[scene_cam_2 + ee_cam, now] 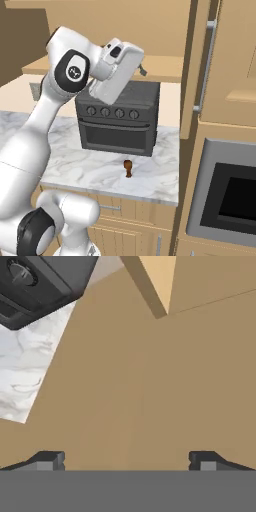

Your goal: Retrieve the tupperware from the cabinet, then place the raw meat into the tupperware to avoid contamination.

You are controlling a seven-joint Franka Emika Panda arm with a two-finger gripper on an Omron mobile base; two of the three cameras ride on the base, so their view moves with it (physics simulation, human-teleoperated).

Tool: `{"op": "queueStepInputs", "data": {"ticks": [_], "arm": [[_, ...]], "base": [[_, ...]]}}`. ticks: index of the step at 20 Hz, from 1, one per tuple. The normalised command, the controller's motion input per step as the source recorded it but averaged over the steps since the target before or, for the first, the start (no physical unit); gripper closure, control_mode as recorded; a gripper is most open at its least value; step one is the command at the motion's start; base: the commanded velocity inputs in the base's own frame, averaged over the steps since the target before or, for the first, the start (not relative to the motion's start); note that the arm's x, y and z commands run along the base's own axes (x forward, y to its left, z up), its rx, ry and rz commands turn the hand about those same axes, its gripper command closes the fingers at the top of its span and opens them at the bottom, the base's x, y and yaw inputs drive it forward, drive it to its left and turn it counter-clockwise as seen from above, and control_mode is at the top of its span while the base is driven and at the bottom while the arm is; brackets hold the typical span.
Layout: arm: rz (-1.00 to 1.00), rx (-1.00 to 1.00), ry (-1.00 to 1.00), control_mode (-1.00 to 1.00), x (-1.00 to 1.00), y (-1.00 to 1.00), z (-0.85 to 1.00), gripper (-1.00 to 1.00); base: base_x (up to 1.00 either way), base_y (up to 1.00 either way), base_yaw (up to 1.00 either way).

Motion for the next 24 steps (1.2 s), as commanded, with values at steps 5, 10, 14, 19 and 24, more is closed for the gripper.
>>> {"op": "queueStepInputs", "data": {"ticks": [5,10,14,19,24], "arm": [[0.07,-0.04,-0.06,-1.00,0.22,0.77,0.22,-1.00],[0.10,0.00,0.05,-1.00,0.21,0.64,0.00,-1.00],[0.18,0.02,0.09,-1.00,0.26,0.71,0.00,-1.00],[0.17,0.00,0.07,-1.00,0.34,0.64,0.00,-1.00],[0.15,-0.01,0.02,-1.00,0.49,0.54,-0.02,-1.00]], "base": [[0.00,0.00,0.00],[0.00,0.00,0.00],[0.00,0.00,0.00],[0.00,0.00,0.00],[0.00,0.00,0.00]]}}
